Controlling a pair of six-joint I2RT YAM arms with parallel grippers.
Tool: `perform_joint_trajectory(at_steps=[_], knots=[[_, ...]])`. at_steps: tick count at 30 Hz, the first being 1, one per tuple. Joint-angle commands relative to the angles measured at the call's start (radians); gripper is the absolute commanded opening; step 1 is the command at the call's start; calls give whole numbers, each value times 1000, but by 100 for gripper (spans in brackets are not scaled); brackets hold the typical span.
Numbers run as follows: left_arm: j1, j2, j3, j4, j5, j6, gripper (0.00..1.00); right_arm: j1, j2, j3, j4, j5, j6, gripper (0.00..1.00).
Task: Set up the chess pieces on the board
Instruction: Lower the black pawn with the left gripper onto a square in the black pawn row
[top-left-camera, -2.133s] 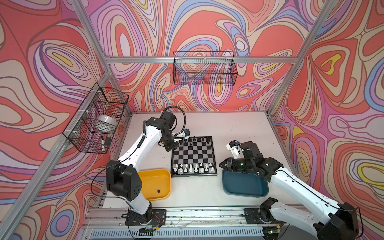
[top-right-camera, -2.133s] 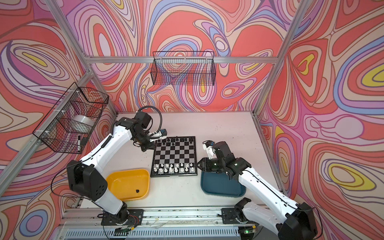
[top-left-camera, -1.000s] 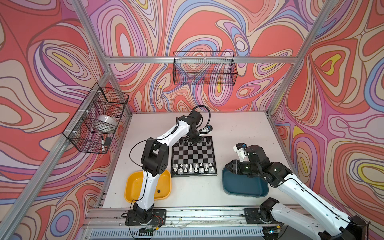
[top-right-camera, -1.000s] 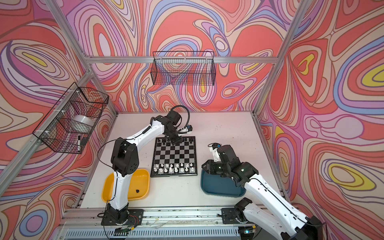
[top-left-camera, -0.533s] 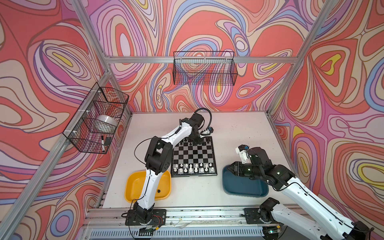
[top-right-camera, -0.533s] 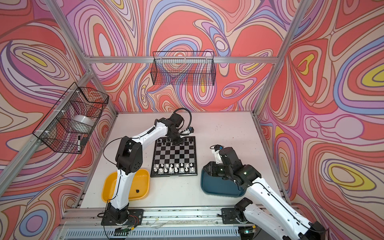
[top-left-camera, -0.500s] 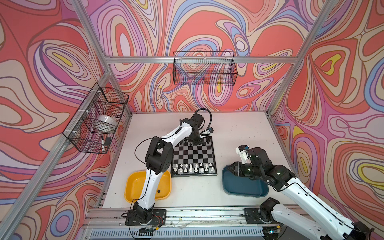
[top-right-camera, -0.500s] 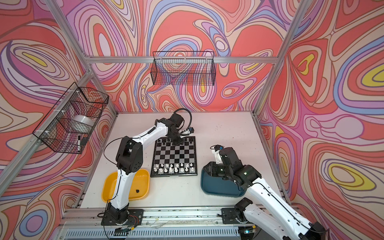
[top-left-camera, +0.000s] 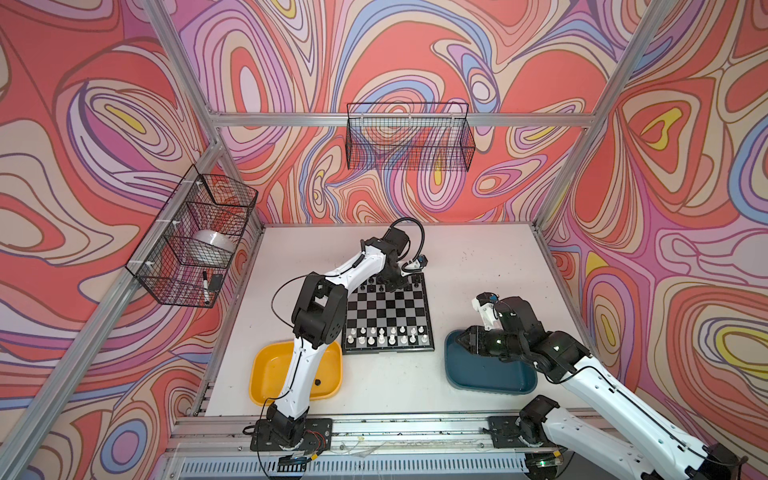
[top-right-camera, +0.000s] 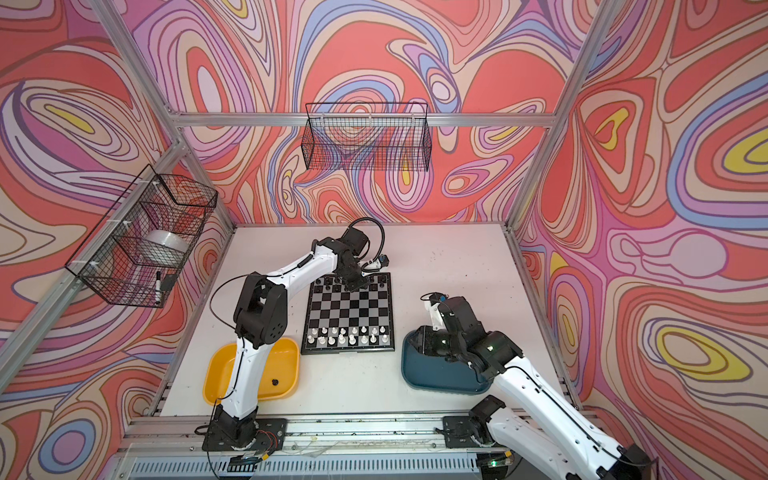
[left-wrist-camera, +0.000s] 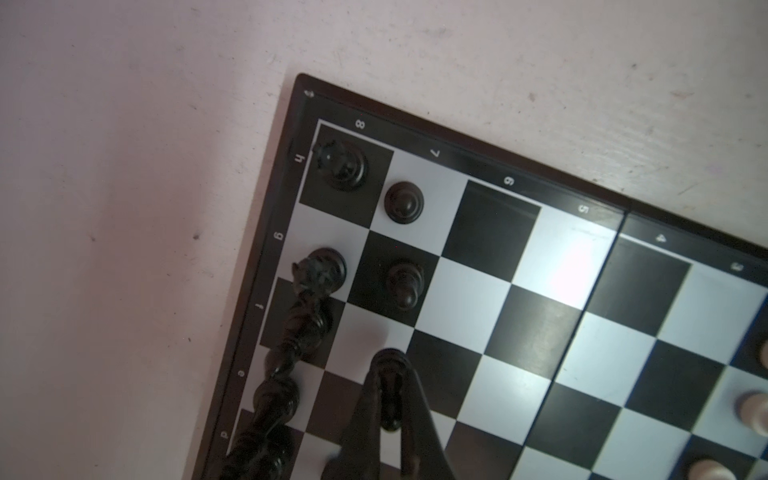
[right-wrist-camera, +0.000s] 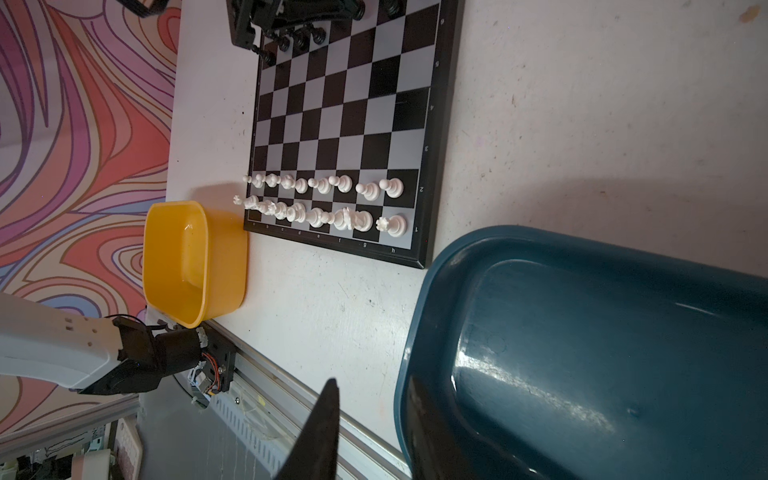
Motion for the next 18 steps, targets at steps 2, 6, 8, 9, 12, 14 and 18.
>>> perform_joint_trajectory(at_steps=[2,6,8,9,12,14,18], knots=[[-7,22,1,11,-13,7,9,-1,-12,-6,-3,15,2,29],[-7,30,4,14,-24,10,9,-1,-10,-6,-1,14,1,29],[-7,34,5,13,-30,10,9,-1,-12,-8,-1,14,1,29],[-7,34,5,13,-27,7,9,-1,-12,-10,0,14,2,29],[-7,37,3,10,-24,5,9,-1,-14,-16,-2,11,3,29],[-7,41,2,13,-29,6,9,-1,-15,-15,-3,9,3,29],[-7,48,5,19,-27,2,9,-1,-19,-18,-5,13,2,29]])
